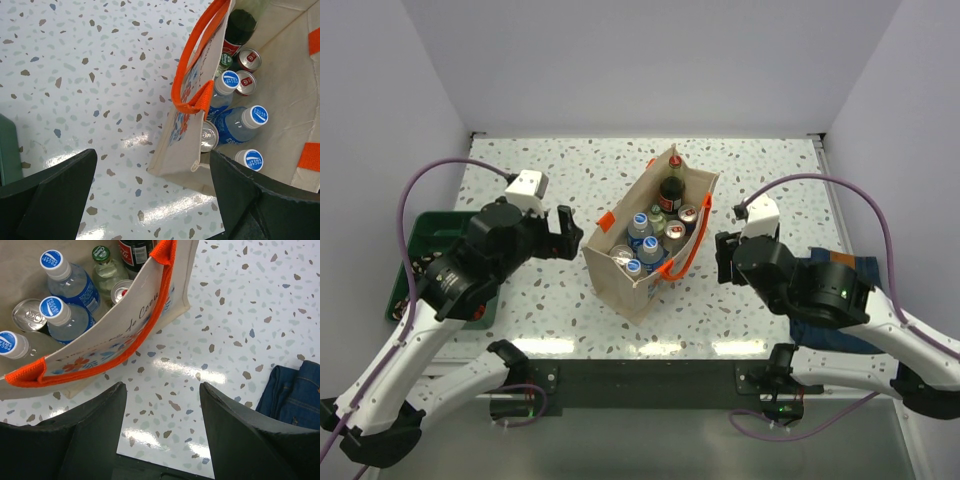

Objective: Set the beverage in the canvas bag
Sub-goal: Reset both arms

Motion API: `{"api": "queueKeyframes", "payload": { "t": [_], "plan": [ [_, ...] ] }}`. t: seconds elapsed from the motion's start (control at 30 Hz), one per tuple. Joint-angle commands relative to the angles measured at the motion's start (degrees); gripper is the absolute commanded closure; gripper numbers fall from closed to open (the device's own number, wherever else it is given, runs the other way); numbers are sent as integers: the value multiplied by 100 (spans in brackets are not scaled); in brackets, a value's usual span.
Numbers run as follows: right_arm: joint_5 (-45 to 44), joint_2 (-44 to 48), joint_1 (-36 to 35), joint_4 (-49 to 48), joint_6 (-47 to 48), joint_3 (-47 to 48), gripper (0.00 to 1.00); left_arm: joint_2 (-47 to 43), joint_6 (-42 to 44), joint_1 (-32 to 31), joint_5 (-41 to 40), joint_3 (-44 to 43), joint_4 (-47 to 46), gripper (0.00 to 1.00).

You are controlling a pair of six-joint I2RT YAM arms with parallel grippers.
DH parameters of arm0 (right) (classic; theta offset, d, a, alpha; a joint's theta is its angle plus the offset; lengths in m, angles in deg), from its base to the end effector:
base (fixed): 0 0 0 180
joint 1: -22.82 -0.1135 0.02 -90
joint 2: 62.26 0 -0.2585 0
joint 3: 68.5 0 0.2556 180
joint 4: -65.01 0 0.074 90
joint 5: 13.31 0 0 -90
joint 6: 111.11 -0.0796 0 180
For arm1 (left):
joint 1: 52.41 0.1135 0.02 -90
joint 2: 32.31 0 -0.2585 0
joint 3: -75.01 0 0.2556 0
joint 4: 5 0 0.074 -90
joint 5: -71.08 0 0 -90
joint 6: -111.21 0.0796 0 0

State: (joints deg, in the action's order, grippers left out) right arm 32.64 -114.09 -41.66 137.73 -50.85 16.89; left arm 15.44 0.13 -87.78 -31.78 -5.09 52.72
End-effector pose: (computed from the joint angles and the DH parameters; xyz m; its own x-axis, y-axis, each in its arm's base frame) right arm 0.1253 0.1341 0.3752 -0.4428 -0.0999 -0.8911 -0.2265 0.9740 0.0034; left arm 0.1726 -0.1008 0.3767 -0.4700 -0.0964 -0.8774 0.2479 0.9396 -0.2360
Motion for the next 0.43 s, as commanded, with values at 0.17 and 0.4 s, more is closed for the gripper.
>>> {"api": "queueKeyframes", "payload": {
  "t": [0.17,0.4],
  "plan": [
    [-279,103,-20,-95,-129,26,36,15,-72,4,-111,69,-213,0],
    [-279,95,-20,-113,-146,35,36,-64,-28,4,-155,78,-239,0]
  ]
}}
